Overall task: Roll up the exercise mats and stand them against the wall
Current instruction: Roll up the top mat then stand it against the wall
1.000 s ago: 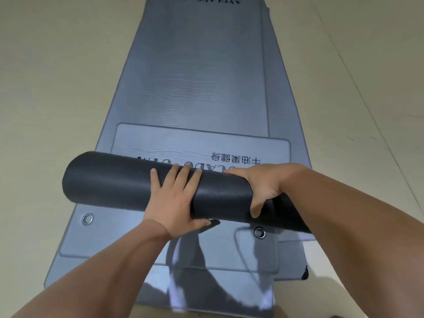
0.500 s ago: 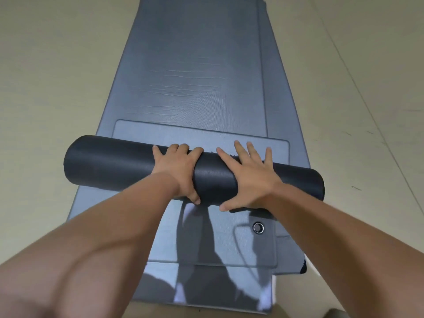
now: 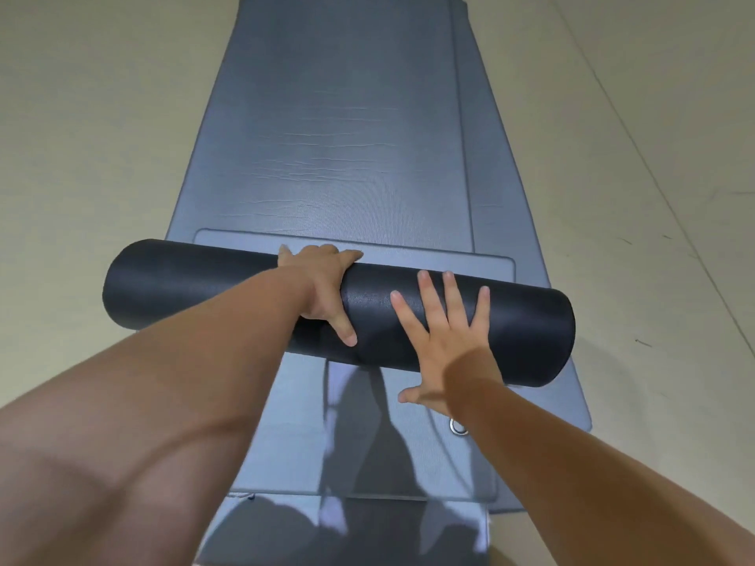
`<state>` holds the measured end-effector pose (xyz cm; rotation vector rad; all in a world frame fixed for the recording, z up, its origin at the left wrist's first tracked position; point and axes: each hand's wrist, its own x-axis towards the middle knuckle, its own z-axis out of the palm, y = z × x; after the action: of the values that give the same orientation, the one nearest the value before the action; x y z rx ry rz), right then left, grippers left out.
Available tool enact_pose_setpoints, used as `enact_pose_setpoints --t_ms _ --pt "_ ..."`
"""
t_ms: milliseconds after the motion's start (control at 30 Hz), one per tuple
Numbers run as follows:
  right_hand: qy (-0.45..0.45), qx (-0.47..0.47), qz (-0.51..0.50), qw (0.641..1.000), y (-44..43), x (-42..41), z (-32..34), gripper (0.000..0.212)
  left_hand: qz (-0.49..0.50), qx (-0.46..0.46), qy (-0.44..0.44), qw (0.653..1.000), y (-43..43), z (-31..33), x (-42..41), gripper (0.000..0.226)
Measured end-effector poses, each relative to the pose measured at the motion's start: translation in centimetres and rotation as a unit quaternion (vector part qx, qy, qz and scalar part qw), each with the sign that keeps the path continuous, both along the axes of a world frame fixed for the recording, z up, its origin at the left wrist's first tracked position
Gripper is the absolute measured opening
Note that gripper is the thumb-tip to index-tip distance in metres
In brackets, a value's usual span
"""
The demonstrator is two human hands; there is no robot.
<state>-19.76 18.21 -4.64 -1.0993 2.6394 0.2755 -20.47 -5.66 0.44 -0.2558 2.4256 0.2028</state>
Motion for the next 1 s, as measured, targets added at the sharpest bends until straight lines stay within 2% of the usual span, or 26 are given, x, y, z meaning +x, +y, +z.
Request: enact_pose_setpoints --t_ms 67,133,200,367,533,700,867,933,1000 --pt "-0.005 0.0 -0.003 1.0 -0.6 -1.6 0.3 0.153 -0.047 -0.008 0.081 0.996 -0.8 -0.4 1.0 0.133" --pt "-0.019 0.002 -0.004 1.0 -1.1 -3.5 0.6 0.154 -0.089 -0.067 0.172 0.979 -1.1 -0.9 3.0 0.113" --pt "-0.028 -0.006 -0.005 1.0 -1.6 -5.4 0.7 0.155 -0.09 -0.107 0.215 0.966 -0.6 -2.0 5.3 0.112" --pt "-0.078 -0.002 -0.015 0.997 -2.7 -9.0 1.0 0.157 -0.008 -0.116 0.116 0.986 0.8 -4.3 6.0 0.156" --pt "-0.002 0.016 0.021 1.0 -4.3 -6.7 0.3 0.154 -0.014 -0.119 0.092 0.989 -1.3 -3.9 0.5 0.168" --pt "-0.02 0.028 -0.039 0.999 -7.0 -8.3 0.4 0.154 -0.017 -0.119 0.078 0.99 -2.2 -3.6 -2.4 0.17" --pt "-0.055 0.023 -0.024 0.998 -7.6 -11.0 1.1 0.145 -0.033 -0.098 0.05 0.993 -2.9 -2.2 -4.6 0.166" --pt "-0.075 0.016 -0.013 0.997 -7.8 -12.3 1.8 0.144 -0.043 -0.097 0.048 0.993 -3.1 -1.5 -5.2 0.16" --pt "-0.096 0.014 -0.019 0.995 -8.0 -13.3 2.5 0.143 -0.052 -0.113 0.088 0.988 -2.8 -1.4 -4.5 0.146"
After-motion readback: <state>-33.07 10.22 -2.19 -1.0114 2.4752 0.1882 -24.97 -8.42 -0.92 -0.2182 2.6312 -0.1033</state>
